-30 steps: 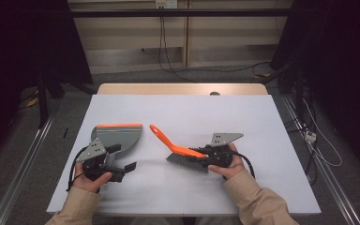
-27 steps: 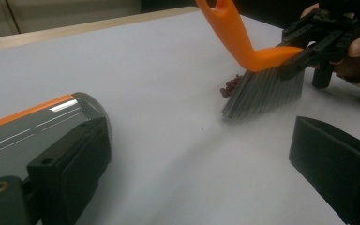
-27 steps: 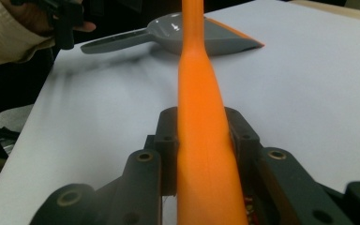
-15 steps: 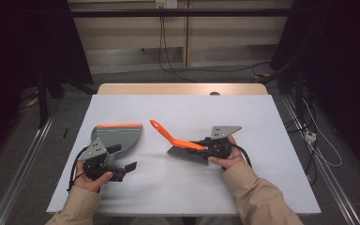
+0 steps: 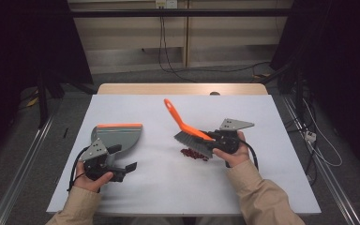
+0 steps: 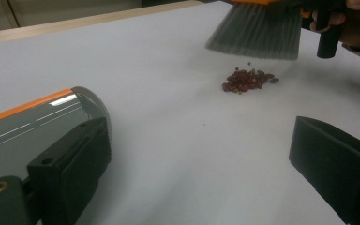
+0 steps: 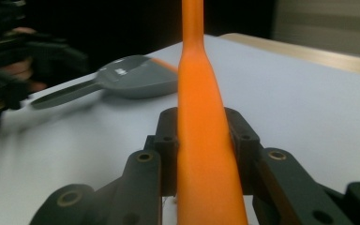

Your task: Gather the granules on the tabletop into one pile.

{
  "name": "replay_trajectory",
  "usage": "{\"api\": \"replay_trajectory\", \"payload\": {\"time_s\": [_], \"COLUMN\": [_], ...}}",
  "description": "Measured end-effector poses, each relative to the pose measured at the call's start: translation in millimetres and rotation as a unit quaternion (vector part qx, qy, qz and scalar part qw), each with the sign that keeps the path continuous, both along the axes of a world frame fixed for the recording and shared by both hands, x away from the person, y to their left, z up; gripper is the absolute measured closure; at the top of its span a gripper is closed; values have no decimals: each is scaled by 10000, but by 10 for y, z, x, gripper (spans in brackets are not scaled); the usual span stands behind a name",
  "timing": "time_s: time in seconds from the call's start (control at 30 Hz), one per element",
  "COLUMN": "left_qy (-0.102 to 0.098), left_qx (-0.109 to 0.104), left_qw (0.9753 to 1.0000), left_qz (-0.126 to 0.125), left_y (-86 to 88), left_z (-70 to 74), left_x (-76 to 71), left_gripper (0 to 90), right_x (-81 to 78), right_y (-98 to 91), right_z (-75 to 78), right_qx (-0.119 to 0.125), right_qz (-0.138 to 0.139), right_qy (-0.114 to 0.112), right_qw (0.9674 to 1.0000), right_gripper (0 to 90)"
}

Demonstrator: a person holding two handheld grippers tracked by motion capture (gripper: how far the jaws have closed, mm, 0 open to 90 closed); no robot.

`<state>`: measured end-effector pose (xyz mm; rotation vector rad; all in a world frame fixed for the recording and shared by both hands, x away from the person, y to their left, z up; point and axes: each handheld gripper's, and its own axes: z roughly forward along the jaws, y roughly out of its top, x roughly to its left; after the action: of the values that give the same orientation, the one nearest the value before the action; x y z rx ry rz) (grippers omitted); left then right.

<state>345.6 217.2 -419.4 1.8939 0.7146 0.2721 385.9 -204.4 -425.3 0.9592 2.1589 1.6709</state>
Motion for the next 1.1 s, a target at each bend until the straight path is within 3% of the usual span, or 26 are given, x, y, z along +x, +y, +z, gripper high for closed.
{"api": "replay_trajectory", "payload": {"time_s": [0.1, 0.17, 0.23, 0.57, 0.7, 0.73, 0.8, 0.83, 0.9, 1.03, 1.07, 1.1], "left_qy": [3, -13, -9, -47, -34, -35, -33, -31, -30, -44, -33, -36], "left_qx": [-5, -1, -18, 17, 16, 13, 3, 5, 8, 10, 3, 13], "left_qw": [10000, 10000, 10000, 10000, 10000, 10000, 10000, 10000, 10000, 10000, 10000, 10000], "left_qz": [-14, -23, -19, -25, -15, -18, -27, -28, -27, -34, -24, -24], "left_y": [-1, 3, 2, 6, 0, -2, -6, -6, -8, -7, -7, -6], "left_z": [3, 5, 8, 14, 12, 12, 12, 12, 13, 18, 17, 16], "left_x": [-4, -2, -4, -6, -8, -9, -13, -15, -15, -20, -19, -16], "left_gripper": [56, 56, 56, 56, 56, 56, 56, 56, 56, 56, 56, 56], "right_x": [-43, -65, -72, -90, -147, -154, -180, -184, -199, -210, -219, -217], "right_y": [-81, -120, -136, -118, 18, 53, 142, 175, 247, 323, 333, 333], "right_z": [23, 8, -14, -243, -264, -273, -279, -285, -294, -315, -315, -316], "right_qx": [-365, -464, -752, -1293, -1246, -1159, -1219, -1152, -1140, -965, -977, -866], "right_qz": [-601, -897, -1046, -1467, -1547, -1515, -1602, -1581, -1724, -1791, -1844, -1836], "right_qy": [-139, -185, -275, -342, -368, -350, -428, -412, -429, -431, -450, -419], "right_qw": [9974, 9947, 9913, 9801, 9794, 9810, 9786, 9798, 9775, 9781, 9770, 9783], "right_gripper": [711, 712, 711, 712, 712, 712, 712, 712, 712, 712, 712, 712]}}
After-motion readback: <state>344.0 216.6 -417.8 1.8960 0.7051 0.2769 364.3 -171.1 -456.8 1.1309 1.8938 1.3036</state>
